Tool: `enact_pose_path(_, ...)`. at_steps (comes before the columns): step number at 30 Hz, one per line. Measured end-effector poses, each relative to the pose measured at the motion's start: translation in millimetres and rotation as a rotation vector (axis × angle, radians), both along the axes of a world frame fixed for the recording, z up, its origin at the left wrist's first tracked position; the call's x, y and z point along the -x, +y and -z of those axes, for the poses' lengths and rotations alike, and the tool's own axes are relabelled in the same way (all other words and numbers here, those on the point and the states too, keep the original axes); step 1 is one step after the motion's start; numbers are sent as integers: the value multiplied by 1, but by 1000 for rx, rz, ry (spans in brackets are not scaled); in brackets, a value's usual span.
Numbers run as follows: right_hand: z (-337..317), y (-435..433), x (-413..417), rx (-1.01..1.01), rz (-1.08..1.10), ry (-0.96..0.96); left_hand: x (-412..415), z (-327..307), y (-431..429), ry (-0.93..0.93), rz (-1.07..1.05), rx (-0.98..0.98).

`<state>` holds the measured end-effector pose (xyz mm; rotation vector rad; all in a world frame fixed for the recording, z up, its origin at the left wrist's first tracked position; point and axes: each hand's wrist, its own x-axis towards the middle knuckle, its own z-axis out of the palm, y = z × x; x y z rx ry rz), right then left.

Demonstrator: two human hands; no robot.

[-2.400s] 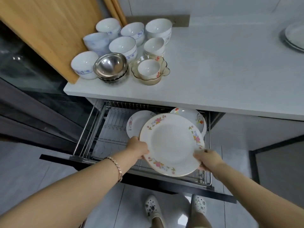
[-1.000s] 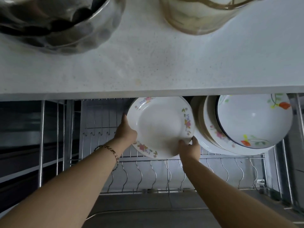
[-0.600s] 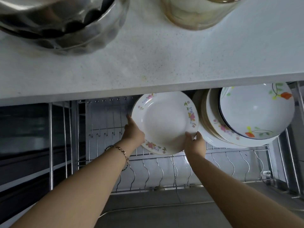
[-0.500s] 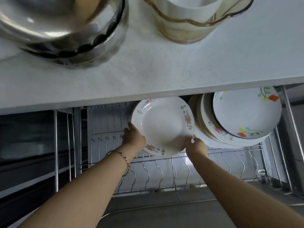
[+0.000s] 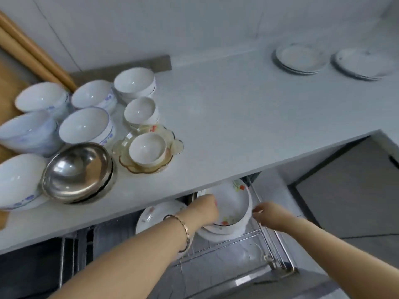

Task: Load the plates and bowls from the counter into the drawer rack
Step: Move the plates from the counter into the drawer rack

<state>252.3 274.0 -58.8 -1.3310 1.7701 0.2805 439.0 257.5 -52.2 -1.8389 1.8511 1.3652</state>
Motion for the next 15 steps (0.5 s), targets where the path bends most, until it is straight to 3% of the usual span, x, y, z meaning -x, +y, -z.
enact_pose_path(6, -77, -30, 160, 200, -54, 104, 160, -58, -37, 61, -17, 124)
enact_pose_path(12, -133, -65, 320, 307, -31, 121, 318, -97, -72, 133, -206, 145)
enact_pose_path(15, -157, -82, 373, 348, 3, 139, 377, -119, -96, 156, -177, 191)
